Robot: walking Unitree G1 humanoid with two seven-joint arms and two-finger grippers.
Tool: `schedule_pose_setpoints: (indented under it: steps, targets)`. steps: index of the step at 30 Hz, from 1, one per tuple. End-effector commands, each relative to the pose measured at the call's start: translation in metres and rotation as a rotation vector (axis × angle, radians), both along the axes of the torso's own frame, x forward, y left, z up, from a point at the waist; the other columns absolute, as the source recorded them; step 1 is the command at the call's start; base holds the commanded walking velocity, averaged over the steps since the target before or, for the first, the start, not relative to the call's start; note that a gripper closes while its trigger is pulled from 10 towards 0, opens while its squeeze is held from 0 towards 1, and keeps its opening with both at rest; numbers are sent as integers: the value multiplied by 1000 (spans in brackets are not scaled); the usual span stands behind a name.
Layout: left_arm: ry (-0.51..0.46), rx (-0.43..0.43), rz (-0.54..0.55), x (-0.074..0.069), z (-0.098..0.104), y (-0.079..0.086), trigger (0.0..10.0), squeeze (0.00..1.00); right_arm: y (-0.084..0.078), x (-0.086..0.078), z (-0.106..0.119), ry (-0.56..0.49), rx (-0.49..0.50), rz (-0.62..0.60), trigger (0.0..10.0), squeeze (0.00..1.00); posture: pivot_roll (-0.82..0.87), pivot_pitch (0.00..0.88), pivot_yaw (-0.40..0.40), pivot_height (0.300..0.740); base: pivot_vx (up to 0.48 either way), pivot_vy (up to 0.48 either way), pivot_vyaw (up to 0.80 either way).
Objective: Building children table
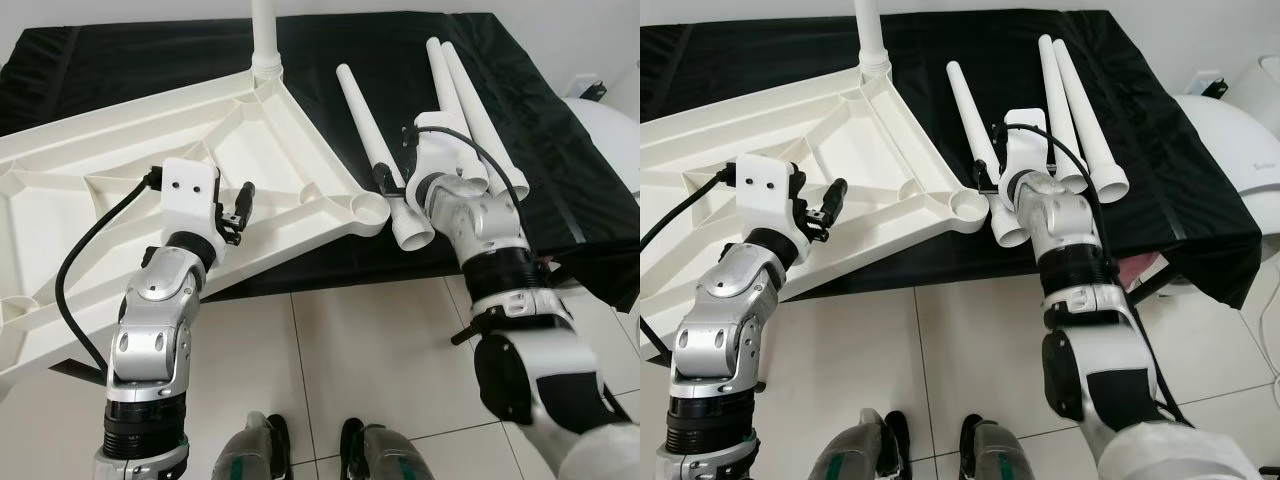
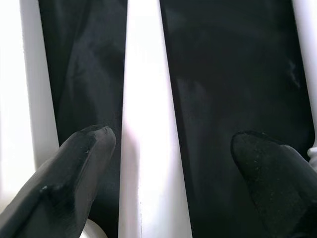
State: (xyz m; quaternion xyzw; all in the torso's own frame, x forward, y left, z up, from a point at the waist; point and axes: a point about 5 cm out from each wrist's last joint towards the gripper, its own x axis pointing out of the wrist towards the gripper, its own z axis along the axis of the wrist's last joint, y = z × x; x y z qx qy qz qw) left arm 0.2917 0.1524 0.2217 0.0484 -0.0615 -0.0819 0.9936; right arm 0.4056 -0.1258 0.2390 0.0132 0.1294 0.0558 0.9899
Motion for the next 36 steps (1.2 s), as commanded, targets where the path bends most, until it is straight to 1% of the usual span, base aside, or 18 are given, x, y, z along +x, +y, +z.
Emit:
schedule_pose_setpoints:
  steps: [1,2,4,8,9,15,18,19,20,21,22,23,25,30,31,32,33,36]
  targets:
    - [6,-14,56,-3,-1,2,10000,0,-3,0,-10,78,8,-12,10000,0,-5,201,-57,740,0,0,0]
    - [6,-14,56,-3,-1,2,10000,0,-3,0,-10,78,8,-12,10000,0,-5,201,-57,740,0,0,0]
    - [5,-16,57,-3,-1,1,10000,0,-3,-1,-21,135,-8,-7,10000,0,-3,198,-60,740,0,0,0]
    - [3,-18,59,-4,0,1,10000,0,-3,-2,-30,169,-25,-1,10000,0,-3,198,-60,740,0,0,0]
    - [2,-20,60,-4,1,1,10000,0,-2,-3,-35,195,-30,3,10000,0,-3,198,-60,740,0,0,0]
    - [0,-24,60,-4,2,1,10000,0,-4,-5,-44,247,-36,7,10000,0,-2,194,-62,740,0,0,0]
    - [-1,-28,58,-4,2,0,10000,0,-12,-7,-56,318,-75,-31,10000,0,-4,194,-62,740,0,0,0]
    - [-1,-28,58,-4,2,0,10000,0,-12,-7,-56,318,-75,-31,10000,0,-4,194,-62,740,0,0,0]
    - [-3,-30,59,-4,3,0,10000,0,-18,-7,-62,342,-89,-56,4784,0,-5,195,-62,740,0,0,0]
    - [-3,-30,59,-4,3,0,10000,0,-18,-7,-62,342,-89,-56,4784,0,-5,195,-62,740,0,0,0]
    - [-4,-32,60,-3,4,0,10000,0,-22,-7,-63,345,-90,-68,4039,0,-6,196,-61,740,0,0,0]
    - [-4,-33,60,-4,4,0,10000,0,-24,-7,-63,339,-104,-76,0,0,-6,196,-61,740,0,0,0]
    - [-4,-34,60,-4,4,0,10000,0,-25,-7,-63,334,-114,-80,0,0,-6,196,-61,740,0,0,0]
    - [-6,-34,60,-4,5,0,10000,0,-25,-7,-64,347,-100,-81,0,0,-8,203,-59,740,0,0,0]
    - [-7,-35,61,-4,6,1,10000,0,-25,-8,-65,355,-89,-84,902,0,-8,203,-59,740,0,0,0]
    - [-7,-35,61,-4,6,1,10000,0,-25,-8,-65,361,-83,-86,902,0,-8,203,-59,740,0,0,0]
    - [-8,-35,62,-3,7,1,10000,0,-26,-8,-65,369,-67,-87,10000,0,-8,206,-57,740,0,0,0]
    - [-10,-35,64,-3,7,2,10000,0,-28,-7,-65,376,-49,-100,10000,0,-7,208,-54,740,0,0,0]
